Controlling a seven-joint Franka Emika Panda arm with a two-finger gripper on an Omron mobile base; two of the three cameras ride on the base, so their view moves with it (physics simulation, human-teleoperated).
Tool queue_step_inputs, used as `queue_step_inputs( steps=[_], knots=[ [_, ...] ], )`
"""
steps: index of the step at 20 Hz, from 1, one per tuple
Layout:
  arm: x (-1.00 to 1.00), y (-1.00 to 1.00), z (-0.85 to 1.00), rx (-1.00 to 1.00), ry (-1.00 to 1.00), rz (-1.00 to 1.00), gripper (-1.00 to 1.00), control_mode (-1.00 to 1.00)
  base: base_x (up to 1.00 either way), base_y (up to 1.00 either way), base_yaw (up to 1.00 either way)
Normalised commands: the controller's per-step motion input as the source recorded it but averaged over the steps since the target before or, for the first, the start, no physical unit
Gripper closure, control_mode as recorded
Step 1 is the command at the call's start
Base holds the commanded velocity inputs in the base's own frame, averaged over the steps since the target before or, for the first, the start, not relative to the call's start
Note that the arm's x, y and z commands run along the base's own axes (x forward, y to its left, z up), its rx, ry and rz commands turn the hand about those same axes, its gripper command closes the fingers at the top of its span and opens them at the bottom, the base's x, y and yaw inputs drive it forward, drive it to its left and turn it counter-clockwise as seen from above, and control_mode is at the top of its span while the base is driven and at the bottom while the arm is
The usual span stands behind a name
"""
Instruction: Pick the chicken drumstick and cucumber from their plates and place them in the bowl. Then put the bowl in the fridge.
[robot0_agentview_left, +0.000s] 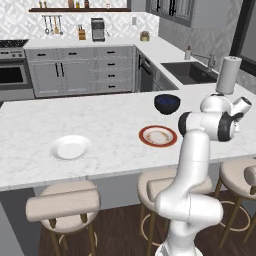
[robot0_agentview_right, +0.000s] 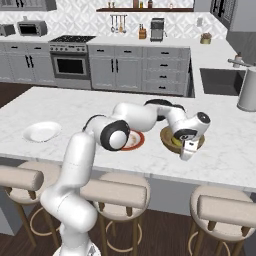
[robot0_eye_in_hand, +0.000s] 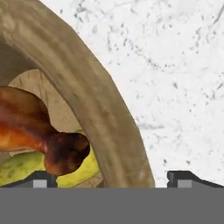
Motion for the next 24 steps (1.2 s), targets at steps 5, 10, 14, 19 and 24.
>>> queue_step_inputs(
  steps=[5, 10, 14, 19, 24],
  knots=[
    [0.2, 0.77, -0.4, 0.0, 0.0, -0.03, 1.0, -1.0, 0.0, 0.0, 0.0],
    [0.11, 0.54, -0.2, -0.04, 0.04, -0.01, 1.0, -1.0, 0.0, 0.0, 0.0],
    [-0.36, 0.6, 0.34, -0.14, -0.06, 0.0, 1.0, -1.0, 0.0, 0.0, 0.0],
    [-0.65, 0.39, 0.96, -0.04, -0.1, 0.0, 1.0, -1.0, 0.0, 0.0, 0.0],
    [-0.65, 0.5, 0.78, 0.05, 0.04, 0.0, 1.0, -1.0, 0.0, 0.0, 0.0]
  ],
)
